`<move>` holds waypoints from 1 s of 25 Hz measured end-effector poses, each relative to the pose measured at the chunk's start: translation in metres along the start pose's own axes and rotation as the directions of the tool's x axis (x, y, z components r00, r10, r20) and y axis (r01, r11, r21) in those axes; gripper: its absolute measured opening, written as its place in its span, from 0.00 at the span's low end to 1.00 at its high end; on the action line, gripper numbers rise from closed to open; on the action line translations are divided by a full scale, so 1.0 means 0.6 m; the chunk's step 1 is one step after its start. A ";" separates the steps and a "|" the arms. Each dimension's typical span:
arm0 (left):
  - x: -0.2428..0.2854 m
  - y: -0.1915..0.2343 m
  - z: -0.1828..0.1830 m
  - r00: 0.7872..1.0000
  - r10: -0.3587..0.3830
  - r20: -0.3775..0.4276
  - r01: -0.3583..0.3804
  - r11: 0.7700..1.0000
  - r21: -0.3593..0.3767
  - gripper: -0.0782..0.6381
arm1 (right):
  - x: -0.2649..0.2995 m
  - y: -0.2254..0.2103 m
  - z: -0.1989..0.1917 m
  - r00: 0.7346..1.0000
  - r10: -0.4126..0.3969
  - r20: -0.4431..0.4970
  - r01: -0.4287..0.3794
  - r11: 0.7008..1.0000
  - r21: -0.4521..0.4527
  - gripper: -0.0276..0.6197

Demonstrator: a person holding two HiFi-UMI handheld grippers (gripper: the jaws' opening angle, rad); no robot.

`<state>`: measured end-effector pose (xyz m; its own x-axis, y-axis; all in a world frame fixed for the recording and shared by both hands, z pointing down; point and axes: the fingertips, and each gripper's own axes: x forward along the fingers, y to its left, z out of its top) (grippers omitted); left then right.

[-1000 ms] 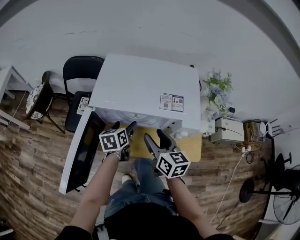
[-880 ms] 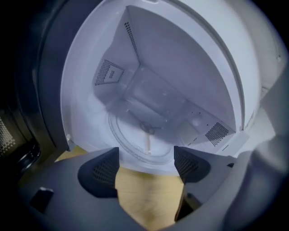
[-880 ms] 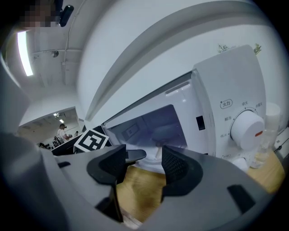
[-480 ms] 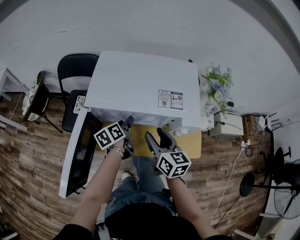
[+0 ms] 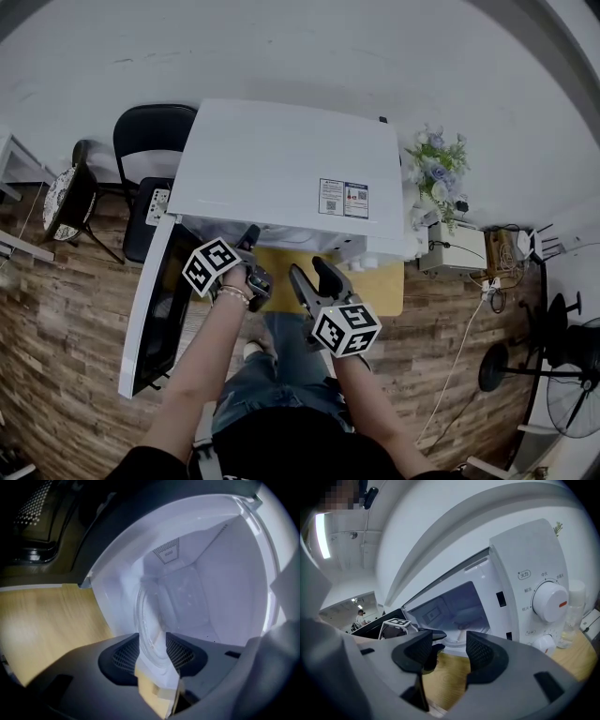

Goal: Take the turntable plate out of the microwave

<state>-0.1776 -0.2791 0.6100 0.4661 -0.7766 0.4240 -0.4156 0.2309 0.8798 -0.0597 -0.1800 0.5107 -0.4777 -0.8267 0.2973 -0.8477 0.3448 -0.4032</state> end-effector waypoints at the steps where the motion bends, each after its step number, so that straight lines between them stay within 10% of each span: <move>1: 0.000 0.008 0.001 1.000 0.015 0.001 -0.015 1.000 -0.008 0.34 | 0.002 0.000 0.000 1.000 0.000 -0.002 0.000 1.000 0.000 0.40; 4: -0.002 0.030 0.002 0.998 0.063 0.005 -0.063 0.998 -0.003 0.17 | 0.007 0.000 -0.002 1.000 0.004 -0.007 -0.004 1.000 -0.002 0.39; 12: -0.018 0.027 0.004 0.999 0.007 0.031 -0.006 0.998 -0.055 0.15 | 0.046 -0.009 -0.033 0.998 0.056 -0.005 -0.054 0.978 0.201 0.36; 18: -0.025 0.011 0.008 1.000 -0.015 0.027 0.016 0.999 -0.050 0.15 | 0.107 -0.039 -0.077 0.995 0.092 0.028 -0.092 0.822 0.561 0.34; 25: -0.025 0.010 0.003 1.000 -0.005 0.019 0.006 0.999 -0.036 0.15 | 0.155 -0.059 -0.072 0.991 0.041 0.130 -0.124 0.658 0.742 0.32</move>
<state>-0.1886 -0.2671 0.6083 0.4534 -0.7886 0.4154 -0.3842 0.2477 0.8894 -0.0840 -0.2498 0.5900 -0.4777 -0.8627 0.1659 -0.3275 -0.0004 -0.9449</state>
